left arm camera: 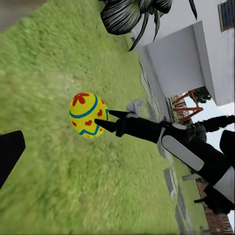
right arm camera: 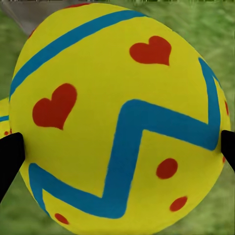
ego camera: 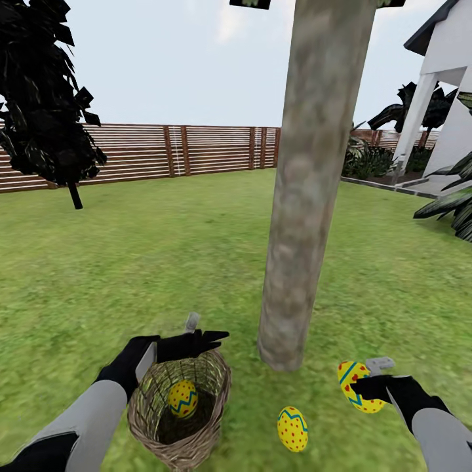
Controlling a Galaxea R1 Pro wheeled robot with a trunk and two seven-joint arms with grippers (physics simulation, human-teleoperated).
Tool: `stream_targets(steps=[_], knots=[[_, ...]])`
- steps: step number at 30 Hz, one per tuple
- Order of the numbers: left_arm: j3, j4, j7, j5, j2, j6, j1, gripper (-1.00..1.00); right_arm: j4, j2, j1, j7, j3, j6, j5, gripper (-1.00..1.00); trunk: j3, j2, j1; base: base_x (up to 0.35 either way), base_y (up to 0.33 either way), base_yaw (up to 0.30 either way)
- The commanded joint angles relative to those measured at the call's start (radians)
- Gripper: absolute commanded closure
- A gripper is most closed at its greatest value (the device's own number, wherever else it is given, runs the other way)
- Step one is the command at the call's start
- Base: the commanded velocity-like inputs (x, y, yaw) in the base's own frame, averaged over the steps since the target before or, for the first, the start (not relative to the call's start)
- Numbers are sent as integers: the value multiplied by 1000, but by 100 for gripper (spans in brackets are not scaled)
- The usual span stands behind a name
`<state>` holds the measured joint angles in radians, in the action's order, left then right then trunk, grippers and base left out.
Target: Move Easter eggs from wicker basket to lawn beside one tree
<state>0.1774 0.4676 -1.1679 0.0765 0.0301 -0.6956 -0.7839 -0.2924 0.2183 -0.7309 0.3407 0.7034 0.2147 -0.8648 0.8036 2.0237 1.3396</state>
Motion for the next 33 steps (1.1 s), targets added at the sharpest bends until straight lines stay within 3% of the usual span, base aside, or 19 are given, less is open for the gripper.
stream_targets(steps=[1,3,5,8,10,14,17,20,21,22,24,33], knots=[[5,1,-3,-2,11,-8,-1,-100,-2,-1,-1,8,8,-9,-7,100,4,8,4,0,0,0],[5,0,-1,0,33,-6,0,-100,-1,-2,-1,8,8,-27,-5,100,10,22,11,0,0,0],[6,0,0,0,38,-4,0,-100,-1,-2,-1,8,8,-31,-4,100,17,36,19,0,0,0],[10,1,-3,2,29,-4,-1,-100,-1,-22,-1,6,10,-34,-2,100,26,57,31,0,0,0],[14,1,-9,3,8,-5,-1,-100,0,-29,-1,-2,9,-42,-2,100,32,71,38,0,0,0],[19,0,-43,13,-48,-7,-1,-100,1,-56,-1,-62,10,-76,-2,100,45,99,54,0,0,0],[19,0,-96,17,-66,-8,-1,-100,8,-71,-1,-137,10,-104,-2,100,54,120,65,0,0,0],[20,0,-110,17,-76,-13,-1,-100,67,-72,-1,-189,9,-143,-5,100,64,141,77,0,0,0],[20,0,-111,17,-81,-14,-1,-100,78,-73,0,-238,8,-148,-5,100,67,148,80,0,0,0],[20,1,-116,17,-85,-16,-1,-100,116,-73,4,-340,8,-154,-9,100,70,155,84,0,0,0],[19,3,-128,17,-85,-16,-1,-100,176,-71,7,-399,8,-157,-9,100,76,169,92,0,0,0],[16,26,-172,16,-85,-42,-1,-100,223,-80,5,-424,6,-151,-20,100,104,232,126,0,0,0]])
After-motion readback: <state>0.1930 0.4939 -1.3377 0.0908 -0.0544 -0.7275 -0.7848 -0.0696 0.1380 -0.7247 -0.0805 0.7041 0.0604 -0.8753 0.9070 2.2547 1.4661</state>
